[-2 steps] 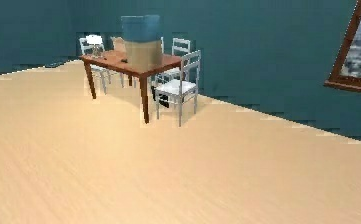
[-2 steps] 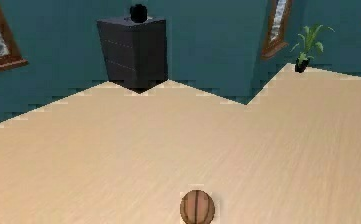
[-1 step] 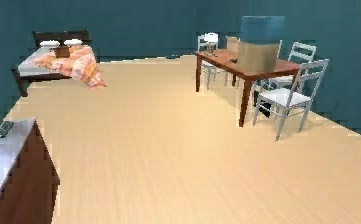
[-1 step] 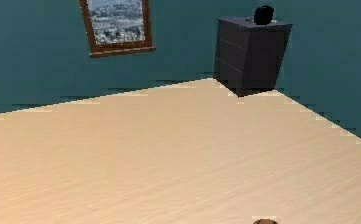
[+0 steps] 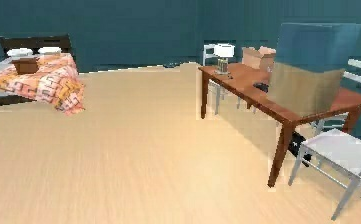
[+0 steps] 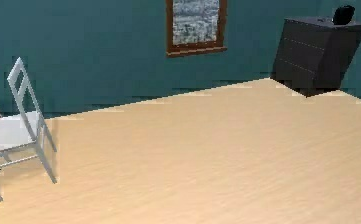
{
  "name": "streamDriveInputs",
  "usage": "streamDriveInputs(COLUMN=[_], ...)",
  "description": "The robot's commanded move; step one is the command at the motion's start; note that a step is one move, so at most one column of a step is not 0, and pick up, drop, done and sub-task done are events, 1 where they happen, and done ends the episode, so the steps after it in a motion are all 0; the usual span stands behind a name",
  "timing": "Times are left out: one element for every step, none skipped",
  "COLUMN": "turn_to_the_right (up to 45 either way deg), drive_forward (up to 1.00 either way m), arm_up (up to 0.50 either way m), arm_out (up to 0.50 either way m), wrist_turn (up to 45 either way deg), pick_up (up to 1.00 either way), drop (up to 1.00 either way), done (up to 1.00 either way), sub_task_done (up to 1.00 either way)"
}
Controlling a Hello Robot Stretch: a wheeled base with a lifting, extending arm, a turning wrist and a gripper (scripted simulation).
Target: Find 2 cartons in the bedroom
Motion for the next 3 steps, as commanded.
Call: streamDriveInputs(turn_to_the_right=[0.0,0.0,45.0], drive_forward=[1.00,0.65,0.00], arm_up=[0.00,0.00,0.00], arm_out=[0.00,0.00,0.00], wrist_turn=[0.0,0.0,0.0], pick_up=[0.00,0.00,0.00], drop=[0.00,0.00,0.00], done=[0.00,0.00,0.00], sub_task_done=[0.00,0.00,0.00])
